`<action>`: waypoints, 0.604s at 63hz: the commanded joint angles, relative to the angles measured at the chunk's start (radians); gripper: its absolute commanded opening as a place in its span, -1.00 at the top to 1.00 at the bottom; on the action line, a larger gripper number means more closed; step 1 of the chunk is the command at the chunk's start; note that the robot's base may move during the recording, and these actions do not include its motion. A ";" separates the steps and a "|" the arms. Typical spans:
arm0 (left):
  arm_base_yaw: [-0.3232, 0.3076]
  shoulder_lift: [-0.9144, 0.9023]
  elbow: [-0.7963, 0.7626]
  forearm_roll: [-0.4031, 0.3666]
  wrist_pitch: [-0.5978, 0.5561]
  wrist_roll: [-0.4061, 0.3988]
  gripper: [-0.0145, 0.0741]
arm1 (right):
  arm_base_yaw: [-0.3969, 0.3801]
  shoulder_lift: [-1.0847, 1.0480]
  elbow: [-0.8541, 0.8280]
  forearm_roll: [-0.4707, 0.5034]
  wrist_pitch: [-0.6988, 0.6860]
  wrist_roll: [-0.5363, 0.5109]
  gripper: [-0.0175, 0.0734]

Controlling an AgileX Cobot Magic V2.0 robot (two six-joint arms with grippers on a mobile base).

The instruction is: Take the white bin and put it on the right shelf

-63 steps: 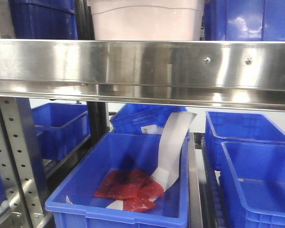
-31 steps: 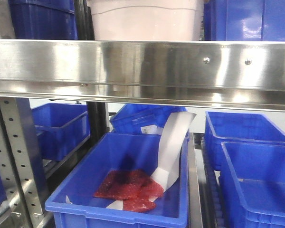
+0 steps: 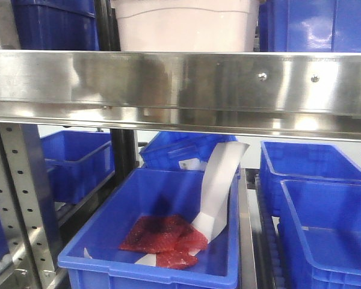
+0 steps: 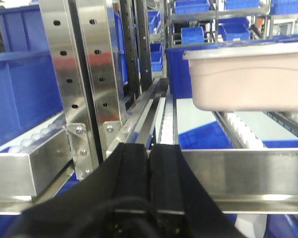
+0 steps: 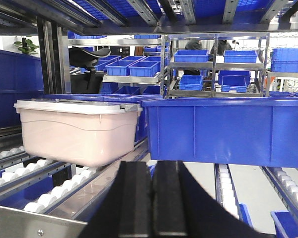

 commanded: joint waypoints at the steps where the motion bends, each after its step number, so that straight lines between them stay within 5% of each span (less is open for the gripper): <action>1: -0.006 0.003 -0.027 -0.010 -0.090 -0.008 0.94 | -0.006 0.012 -0.025 0.018 -0.074 -0.002 0.47; 33: -0.006 0.003 -0.027 -0.010 -0.088 -0.008 0.94 | -0.006 0.012 -0.025 0.018 -0.073 -0.002 0.47; 38: -0.006 0.001 -0.023 0.078 -0.069 -0.008 0.94 | -0.006 0.012 -0.025 0.018 -0.073 -0.002 0.47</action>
